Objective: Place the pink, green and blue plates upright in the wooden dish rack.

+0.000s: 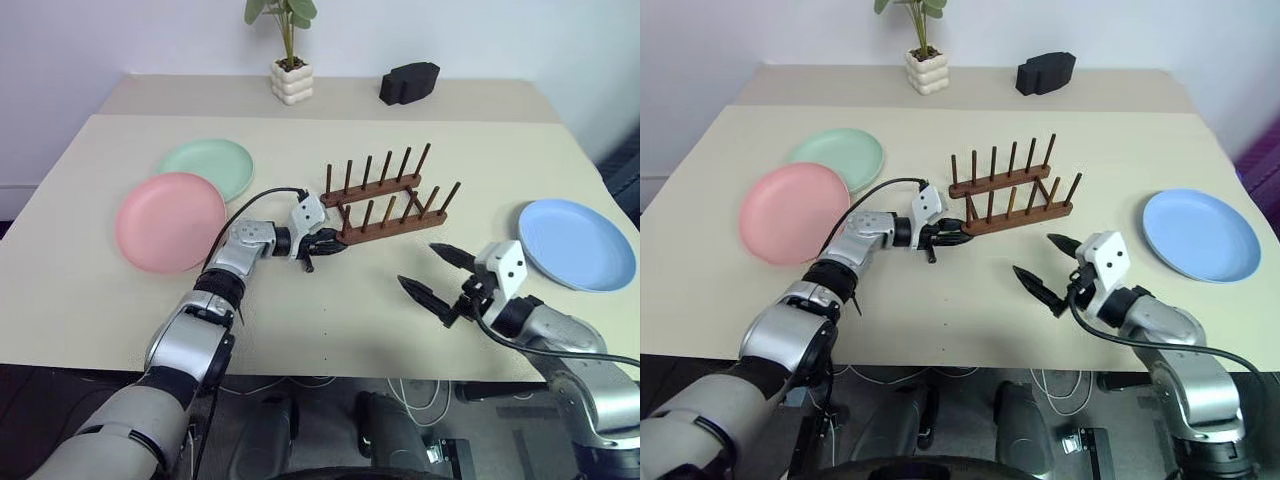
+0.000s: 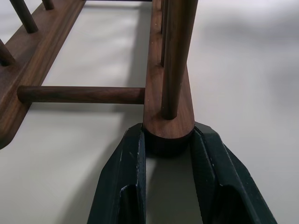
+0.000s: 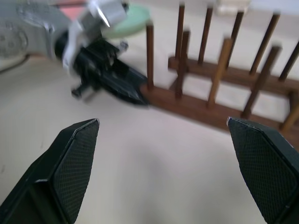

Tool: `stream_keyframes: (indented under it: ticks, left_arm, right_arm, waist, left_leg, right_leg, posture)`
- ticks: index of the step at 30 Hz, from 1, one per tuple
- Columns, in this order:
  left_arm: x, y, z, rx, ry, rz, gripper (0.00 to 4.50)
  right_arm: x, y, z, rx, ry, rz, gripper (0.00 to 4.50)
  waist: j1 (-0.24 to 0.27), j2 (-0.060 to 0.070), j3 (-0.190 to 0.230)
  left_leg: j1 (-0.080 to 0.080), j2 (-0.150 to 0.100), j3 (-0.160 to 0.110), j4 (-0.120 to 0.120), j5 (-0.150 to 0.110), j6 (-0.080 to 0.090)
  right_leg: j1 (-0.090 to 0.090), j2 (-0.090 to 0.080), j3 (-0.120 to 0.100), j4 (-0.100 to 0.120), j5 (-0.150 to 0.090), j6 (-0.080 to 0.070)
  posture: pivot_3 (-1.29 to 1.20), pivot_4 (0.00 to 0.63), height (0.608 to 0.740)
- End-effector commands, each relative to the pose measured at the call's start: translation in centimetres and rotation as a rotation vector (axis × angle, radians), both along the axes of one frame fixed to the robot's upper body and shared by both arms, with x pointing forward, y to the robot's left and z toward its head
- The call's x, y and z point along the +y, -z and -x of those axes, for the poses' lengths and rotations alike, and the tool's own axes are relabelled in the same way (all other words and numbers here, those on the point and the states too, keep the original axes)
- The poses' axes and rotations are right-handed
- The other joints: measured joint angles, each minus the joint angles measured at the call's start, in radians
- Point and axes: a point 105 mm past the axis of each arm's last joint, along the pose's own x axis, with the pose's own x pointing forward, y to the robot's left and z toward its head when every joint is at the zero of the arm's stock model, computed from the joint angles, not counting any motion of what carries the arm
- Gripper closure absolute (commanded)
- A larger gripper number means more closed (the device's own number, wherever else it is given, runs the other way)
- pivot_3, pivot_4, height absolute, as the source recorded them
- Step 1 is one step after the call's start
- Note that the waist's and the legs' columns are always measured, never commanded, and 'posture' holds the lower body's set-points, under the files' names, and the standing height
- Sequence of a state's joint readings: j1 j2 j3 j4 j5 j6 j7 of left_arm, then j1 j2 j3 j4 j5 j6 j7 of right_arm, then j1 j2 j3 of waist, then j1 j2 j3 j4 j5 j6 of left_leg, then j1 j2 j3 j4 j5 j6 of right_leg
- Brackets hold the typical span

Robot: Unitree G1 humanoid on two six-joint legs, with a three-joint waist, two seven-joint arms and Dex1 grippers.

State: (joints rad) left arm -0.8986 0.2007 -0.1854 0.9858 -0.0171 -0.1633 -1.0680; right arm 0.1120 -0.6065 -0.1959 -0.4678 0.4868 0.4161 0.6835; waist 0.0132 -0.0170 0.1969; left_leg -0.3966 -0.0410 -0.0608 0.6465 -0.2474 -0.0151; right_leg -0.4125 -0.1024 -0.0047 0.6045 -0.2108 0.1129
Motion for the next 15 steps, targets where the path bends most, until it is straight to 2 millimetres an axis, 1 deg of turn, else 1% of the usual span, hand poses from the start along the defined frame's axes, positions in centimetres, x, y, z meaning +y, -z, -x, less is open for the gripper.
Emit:
stream_keyframes:
  ticks: [1, 3, 7, 15]
  left_arm:
    - [-0.1, -0.5, 1.9, -0.026, 0.121, 0.024, 3.78]
    - [0.0, -0.5, 2.9, -0.024, 0.172, 0.025, 3.78]
    - [0.2, -0.4, 4.1, -0.005, 0.239, -0.001, 3.78]
    - [0.4, -0.4, 4.1, -0.018, 0.253, -0.06, 3.78]
  right_arm:
    - [-2.3, -0.1, 0.9, 0.006, 0.034, 0.062, 0.0]
    - [-3.2, 0.0, 1.1, 0.019, 0.053, 0.084, 0.0]
    - [-3.5, 0.3, 1.3, 0.033, 0.054, 0.105, 0.0]
    - [-3.6, 2.1, 1.5, 0.051, 0.053, 0.102, 0.0]
  waist:
    - [0.0, 0.0, 0.0]
    - [-0.001, 0.0, 0.0]
    - [0.0, 0.0, 0.0]
    - [0.0, 0.0, 0.0]
  left_leg:
    - [0.0, 0.0, 0.0, 0.0, 0.0, 0.0]
    - [-0.001, 0.0, 0.0, 0.0, 0.0, 0.001]
    - [-0.002, 0.001, 0.0, 0.001, 0.0, 0.001]
    - [-0.003, 0.0, 0.0, 0.001, -0.001, 0.001]
  right_leg:
    - [0.0, 0.0, 0.0, -0.001, 0.001, -0.001]
    - [0.0, 0.0, 0.0, -0.003, 0.001, -0.002]
    - [0.0, 0.0, 0.0, -0.006, 0.003, -0.003]
    - [0.0, 0.0, 0.0, -0.007, 0.003, -0.003]
  posture:
    - [0.0, 0.15, 0.736]
    - [0.0, 0.15, 0.736]
    - [0.0, 0.15, 0.736]
    - [0.0, 0.15, 0.736]
